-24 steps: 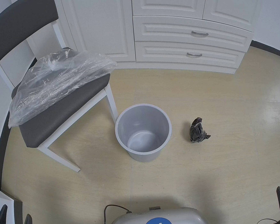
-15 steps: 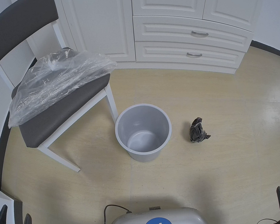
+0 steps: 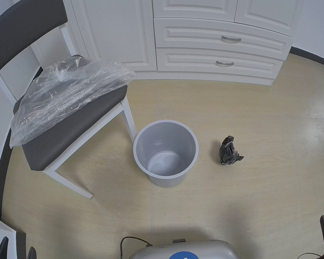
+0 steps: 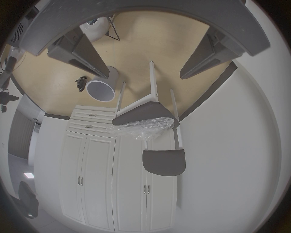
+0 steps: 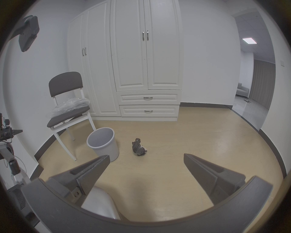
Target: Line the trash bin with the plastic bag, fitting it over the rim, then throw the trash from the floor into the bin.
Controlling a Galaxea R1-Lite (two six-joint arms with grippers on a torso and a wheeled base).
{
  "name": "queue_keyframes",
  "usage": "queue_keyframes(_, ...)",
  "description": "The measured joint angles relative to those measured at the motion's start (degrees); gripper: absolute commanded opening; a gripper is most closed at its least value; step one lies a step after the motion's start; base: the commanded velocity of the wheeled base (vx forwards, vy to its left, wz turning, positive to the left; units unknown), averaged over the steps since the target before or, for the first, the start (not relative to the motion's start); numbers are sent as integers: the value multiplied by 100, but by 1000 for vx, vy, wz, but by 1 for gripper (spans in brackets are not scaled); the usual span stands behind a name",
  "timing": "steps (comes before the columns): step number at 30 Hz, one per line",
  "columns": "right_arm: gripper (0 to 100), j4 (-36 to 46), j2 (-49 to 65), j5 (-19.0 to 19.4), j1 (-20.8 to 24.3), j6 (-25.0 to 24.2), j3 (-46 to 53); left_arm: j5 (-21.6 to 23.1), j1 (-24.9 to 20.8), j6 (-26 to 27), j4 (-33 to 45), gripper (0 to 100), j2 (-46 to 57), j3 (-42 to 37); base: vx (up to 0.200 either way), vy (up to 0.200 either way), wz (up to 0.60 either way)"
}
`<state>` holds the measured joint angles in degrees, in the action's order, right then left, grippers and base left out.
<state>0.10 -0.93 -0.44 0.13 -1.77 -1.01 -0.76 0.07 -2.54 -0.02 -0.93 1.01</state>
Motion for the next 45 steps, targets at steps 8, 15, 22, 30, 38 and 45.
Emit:
queue_keyframes(8, 100, 0, 0, 0, 0, 10, 0, 0, 2, -15, 2, 100, 0, 0, 0, 0, 0)
queue_keyframes(15, 100, 48, 0, 68, -6, 333, 0, 144, 2, 393, 0, 100, 0, 0, 0, 0, 0)
queue_keyframes(22, 100, 11, 0, 108, -13, 382, 0, 269, 13, 445, 0, 100, 0, 0, 0, 0, 0)
queue_keyframes(30, 100, -7, 0, 49, -9, 77, 0, -44, 9, -90, -18, 100, 0, -2, 0, 0, 0)
queue_keyframes(38, 100, 1, 0, 93, -13, 344, 0, 195, 13, 274, -501, 100, 0, 24, 0, 0, 0)
queue_keyframes(45, 100, -15, 0, 110, -13, 349, 0, 1219, 2, 101, -1007, 100, 0, 521, 0, 0, 0)
